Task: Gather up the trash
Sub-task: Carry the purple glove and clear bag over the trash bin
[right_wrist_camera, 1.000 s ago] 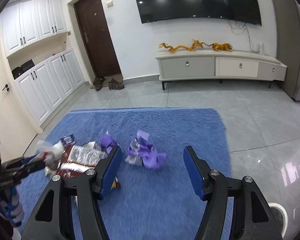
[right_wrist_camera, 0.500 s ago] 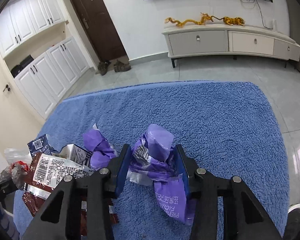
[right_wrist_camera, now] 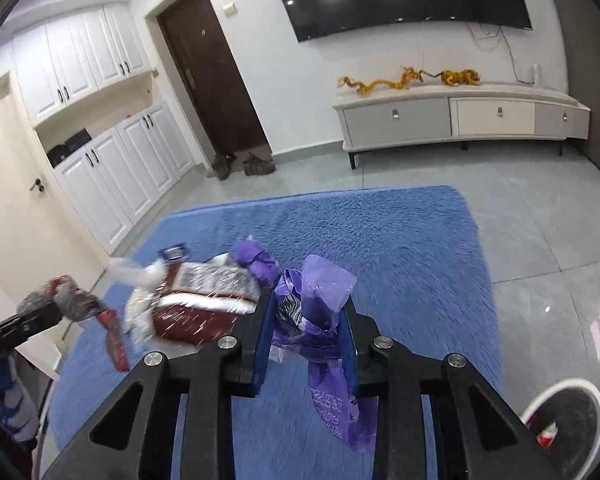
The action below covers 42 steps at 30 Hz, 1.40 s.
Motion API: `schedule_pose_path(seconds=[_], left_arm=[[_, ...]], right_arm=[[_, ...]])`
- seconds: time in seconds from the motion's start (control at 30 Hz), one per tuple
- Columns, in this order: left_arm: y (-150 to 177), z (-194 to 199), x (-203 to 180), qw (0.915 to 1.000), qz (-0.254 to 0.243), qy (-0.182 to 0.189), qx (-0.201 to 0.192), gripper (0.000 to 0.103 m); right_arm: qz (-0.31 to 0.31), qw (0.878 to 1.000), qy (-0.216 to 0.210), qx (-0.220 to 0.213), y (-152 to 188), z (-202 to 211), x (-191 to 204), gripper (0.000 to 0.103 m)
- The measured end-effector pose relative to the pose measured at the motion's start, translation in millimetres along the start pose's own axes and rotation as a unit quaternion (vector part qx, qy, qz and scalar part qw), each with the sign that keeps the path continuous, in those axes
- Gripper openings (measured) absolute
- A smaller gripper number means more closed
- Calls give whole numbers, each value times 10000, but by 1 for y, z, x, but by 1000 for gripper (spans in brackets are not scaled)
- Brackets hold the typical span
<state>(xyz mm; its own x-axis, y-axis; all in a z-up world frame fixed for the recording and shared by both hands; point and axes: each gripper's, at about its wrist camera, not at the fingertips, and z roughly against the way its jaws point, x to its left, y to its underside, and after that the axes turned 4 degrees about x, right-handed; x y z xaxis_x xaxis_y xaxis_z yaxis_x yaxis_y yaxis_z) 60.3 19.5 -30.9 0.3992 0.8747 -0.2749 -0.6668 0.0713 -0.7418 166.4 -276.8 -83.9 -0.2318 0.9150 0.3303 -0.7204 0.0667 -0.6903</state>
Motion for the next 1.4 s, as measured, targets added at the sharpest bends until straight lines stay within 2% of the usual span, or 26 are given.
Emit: schedule_pose_path(seconds=[0.2,0.33,0.43,0.67,0.87,1.1,1.27,1.4], left_arm=[[13,21,-36,9992,-374,158,43,3],[22,20,-64,9972,-659,326,155,3],[26,11,-88,9948,-856,466,281,3],[27,-27,-148,9850,-1368,824,654,3],[22,-80,-208,9720,-1821,1094,1006,3],[21,-171,-286,9529,-2217,1347,1572,3],[24,-236,-325,9434,-2342,1359,1915,3],[27,-289,-352,9404,-2283,1338,2138,3]], right_arm=[[5,9996,47,-272,34,70,3,29],[-208,9987,167,-437,58,110,-7,29],[-421,9970,367,-542,79,138,-21,29],[-1126,9860,936,-797,125,188,-87,30],[-1604,9765,1261,-695,158,191,-136,30],[-2229,9624,1448,-566,184,180,-197,31],[-2466,9536,1686,-383,191,165,-242,32],[-2562,9484,1856,-194,190,145,-272,33]])
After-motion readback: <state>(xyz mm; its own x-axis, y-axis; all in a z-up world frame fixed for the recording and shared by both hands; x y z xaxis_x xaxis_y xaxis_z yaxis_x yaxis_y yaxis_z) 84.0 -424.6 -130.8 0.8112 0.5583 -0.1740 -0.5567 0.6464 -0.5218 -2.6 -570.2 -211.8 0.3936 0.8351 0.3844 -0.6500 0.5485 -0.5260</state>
